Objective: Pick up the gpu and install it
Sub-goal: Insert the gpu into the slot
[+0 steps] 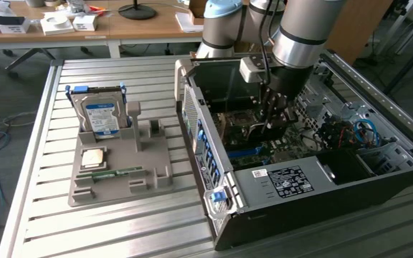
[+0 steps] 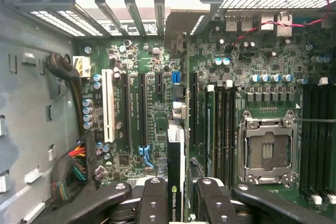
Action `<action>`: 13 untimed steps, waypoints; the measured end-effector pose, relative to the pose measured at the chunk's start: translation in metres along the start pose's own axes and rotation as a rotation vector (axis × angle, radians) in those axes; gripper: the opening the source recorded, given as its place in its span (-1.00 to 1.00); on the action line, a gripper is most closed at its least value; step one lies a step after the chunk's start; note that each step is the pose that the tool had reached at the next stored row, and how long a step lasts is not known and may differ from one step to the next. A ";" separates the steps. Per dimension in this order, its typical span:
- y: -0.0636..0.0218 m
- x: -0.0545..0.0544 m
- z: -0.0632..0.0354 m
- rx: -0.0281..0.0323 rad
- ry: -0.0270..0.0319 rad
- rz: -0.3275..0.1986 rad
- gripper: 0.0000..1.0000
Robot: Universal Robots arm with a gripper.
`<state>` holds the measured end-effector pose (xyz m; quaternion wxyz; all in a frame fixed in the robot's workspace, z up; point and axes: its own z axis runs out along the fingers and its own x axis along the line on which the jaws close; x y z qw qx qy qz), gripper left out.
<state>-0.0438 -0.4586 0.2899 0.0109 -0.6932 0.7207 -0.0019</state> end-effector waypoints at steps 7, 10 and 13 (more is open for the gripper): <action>0.0020 0.000 0.0070 0.0015 0.0000 0.000 -0.48; 0.0035 0.000 0.0070 0.0016 -0.0001 0.000 -0.48; 0.0055 0.000 0.0070 0.0017 -0.0001 0.000 -0.48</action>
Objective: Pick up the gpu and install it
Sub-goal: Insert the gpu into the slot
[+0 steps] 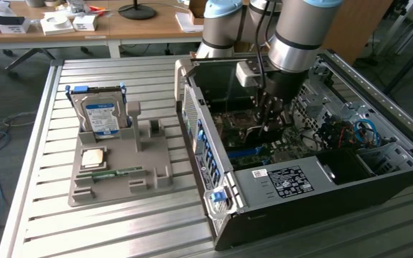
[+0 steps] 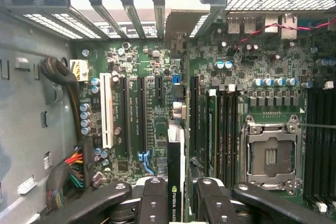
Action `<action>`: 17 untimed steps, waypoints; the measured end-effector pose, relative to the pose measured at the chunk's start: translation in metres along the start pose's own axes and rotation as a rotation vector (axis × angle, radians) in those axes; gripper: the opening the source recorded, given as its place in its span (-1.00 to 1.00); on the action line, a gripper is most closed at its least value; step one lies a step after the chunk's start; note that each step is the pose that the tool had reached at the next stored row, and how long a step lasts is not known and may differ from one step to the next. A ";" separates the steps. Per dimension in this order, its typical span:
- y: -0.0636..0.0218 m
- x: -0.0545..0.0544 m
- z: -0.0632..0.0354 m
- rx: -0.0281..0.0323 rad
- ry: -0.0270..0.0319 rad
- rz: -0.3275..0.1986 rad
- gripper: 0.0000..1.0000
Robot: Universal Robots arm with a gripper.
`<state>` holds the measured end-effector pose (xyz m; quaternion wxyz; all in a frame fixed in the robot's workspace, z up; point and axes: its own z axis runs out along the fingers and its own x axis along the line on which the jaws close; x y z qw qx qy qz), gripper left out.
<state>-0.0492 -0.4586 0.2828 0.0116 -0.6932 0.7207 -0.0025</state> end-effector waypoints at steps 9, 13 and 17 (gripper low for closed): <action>0.0016 0.002 0.0000 0.0000 -0.0001 0.000 -0.48; 0.0036 0.002 -0.0001 0.0002 0.0000 0.000 -0.48; 0.0048 0.003 -0.0001 0.0004 0.0000 0.000 -0.48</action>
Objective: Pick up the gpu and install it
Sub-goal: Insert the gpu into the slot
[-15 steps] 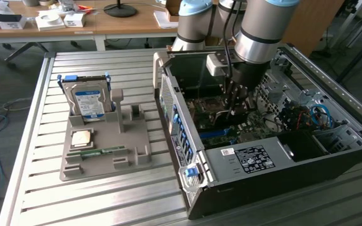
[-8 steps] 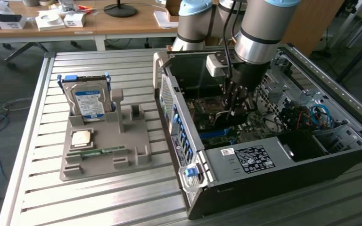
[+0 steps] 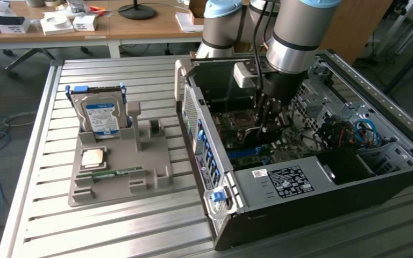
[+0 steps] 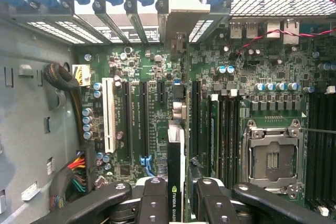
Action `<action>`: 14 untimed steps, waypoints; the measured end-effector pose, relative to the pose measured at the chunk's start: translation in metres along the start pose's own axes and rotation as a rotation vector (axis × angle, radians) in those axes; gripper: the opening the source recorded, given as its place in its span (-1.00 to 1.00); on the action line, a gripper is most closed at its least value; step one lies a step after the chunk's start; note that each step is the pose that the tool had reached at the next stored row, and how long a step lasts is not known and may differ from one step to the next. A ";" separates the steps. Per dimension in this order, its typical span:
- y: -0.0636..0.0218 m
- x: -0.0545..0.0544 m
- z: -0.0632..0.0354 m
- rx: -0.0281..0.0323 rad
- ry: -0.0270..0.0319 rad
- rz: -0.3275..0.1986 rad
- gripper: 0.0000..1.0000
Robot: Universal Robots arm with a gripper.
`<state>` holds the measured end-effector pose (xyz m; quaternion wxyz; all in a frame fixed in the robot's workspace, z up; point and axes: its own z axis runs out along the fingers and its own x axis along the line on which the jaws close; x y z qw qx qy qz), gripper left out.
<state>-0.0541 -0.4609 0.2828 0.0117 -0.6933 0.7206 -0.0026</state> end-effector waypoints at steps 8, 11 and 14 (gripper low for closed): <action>0.0039 0.000 -0.0001 0.0007 -0.0001 0.000 -0.48; 0.0056 0.000 -0.0001 0.0012 0.0000 0.000 -0.48; 0.0056 0.000 0.0005 0.0013 -0.0002 0.000 -0.48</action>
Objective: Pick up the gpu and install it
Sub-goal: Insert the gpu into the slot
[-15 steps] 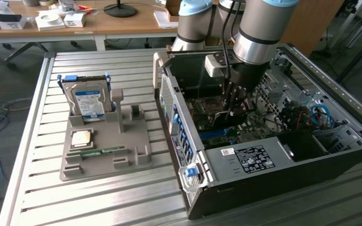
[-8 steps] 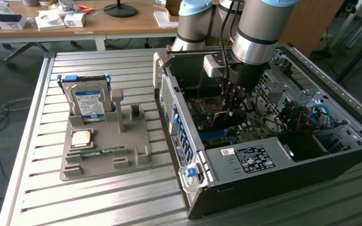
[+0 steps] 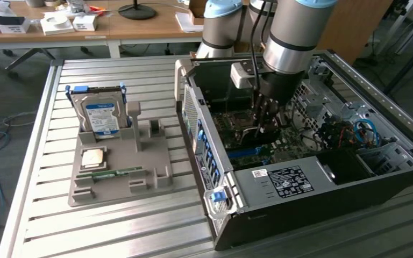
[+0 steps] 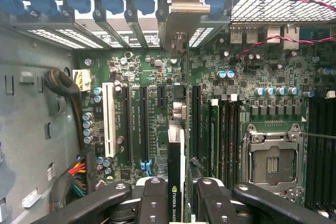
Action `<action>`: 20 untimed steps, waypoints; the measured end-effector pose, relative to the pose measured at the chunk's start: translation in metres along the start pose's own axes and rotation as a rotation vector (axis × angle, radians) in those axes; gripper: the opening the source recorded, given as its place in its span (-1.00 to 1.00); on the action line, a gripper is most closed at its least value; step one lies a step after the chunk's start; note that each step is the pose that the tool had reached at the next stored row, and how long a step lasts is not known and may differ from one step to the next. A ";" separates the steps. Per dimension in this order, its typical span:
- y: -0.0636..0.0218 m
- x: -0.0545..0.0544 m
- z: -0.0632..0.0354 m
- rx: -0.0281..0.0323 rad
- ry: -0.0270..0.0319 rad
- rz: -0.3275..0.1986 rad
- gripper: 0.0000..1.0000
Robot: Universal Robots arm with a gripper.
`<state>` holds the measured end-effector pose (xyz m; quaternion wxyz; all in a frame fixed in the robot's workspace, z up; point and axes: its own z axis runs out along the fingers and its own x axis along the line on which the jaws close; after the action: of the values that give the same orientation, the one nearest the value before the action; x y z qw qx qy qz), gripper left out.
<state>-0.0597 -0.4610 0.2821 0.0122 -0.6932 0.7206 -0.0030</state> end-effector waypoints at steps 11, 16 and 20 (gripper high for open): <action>0.0002 0.000 0.0020 -0.0001 0.0003 0.000 -0.48; 0.0002 0.000 0.0021 -0.0025 0.0004 0.000 -0.48; 0.0002 0.000 0.0020 -0.0082 0.0006 0.000 -0.48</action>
<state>-0.0598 -0.4610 0.2801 0.0092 -0.6932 0.7207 -0.0003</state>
